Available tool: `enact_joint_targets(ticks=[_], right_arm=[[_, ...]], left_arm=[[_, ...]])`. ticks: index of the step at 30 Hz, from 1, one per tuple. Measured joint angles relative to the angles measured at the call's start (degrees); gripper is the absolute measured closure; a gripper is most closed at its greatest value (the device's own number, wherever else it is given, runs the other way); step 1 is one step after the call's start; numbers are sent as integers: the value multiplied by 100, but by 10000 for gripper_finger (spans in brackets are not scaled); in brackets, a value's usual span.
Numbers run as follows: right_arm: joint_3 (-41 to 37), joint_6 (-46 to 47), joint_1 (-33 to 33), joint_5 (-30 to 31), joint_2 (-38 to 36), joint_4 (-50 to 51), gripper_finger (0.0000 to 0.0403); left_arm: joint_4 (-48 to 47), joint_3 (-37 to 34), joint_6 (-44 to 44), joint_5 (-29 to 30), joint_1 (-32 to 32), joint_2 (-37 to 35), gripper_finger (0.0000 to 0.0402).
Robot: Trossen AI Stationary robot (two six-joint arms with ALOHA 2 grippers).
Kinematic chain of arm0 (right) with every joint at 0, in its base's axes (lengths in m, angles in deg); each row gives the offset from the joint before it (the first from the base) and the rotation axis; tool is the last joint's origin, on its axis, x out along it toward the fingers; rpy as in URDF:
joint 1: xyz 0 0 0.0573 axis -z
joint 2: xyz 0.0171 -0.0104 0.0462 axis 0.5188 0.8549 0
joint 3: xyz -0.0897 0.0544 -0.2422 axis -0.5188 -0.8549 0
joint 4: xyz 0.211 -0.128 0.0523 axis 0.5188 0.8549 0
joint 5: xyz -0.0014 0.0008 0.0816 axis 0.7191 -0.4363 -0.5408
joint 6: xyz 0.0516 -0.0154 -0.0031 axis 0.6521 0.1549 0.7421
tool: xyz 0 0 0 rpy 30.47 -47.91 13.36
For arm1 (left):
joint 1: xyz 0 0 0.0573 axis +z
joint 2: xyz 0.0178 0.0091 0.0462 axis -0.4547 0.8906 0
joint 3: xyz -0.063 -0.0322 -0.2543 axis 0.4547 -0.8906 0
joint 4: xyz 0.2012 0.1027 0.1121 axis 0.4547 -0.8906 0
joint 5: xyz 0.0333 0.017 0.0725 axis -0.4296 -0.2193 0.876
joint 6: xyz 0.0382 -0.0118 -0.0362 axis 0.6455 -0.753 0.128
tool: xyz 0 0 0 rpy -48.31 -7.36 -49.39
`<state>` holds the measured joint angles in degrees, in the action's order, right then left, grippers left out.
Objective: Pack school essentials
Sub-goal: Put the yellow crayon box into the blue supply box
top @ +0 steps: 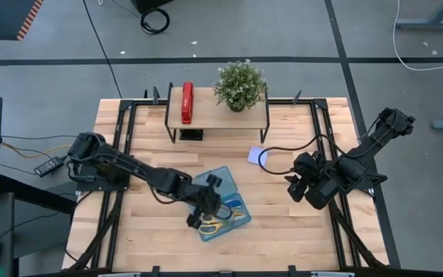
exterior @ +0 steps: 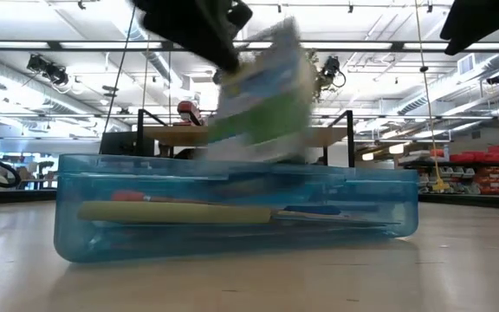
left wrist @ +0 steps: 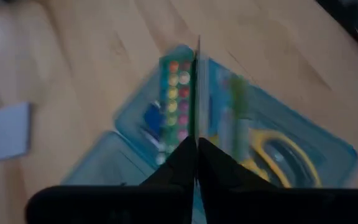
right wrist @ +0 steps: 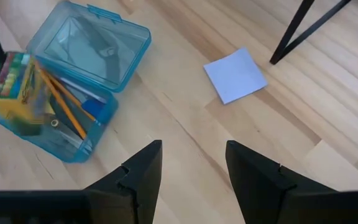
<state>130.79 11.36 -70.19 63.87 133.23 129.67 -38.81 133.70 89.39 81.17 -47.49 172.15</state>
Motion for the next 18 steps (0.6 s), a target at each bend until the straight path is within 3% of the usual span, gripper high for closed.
enact_joint_targets(ticks=[5,11,18], right_arm=[[0,-2,0,32,0,7,217],[0,-3,2,83,2,6,217],[0,-20,2,84,0,6,217]], left_arm=[[-357,-13,269,56,-182,107,332],[-91,-5,333,652,-265,153,271],[44,-4,231,677,-232,141,225]])
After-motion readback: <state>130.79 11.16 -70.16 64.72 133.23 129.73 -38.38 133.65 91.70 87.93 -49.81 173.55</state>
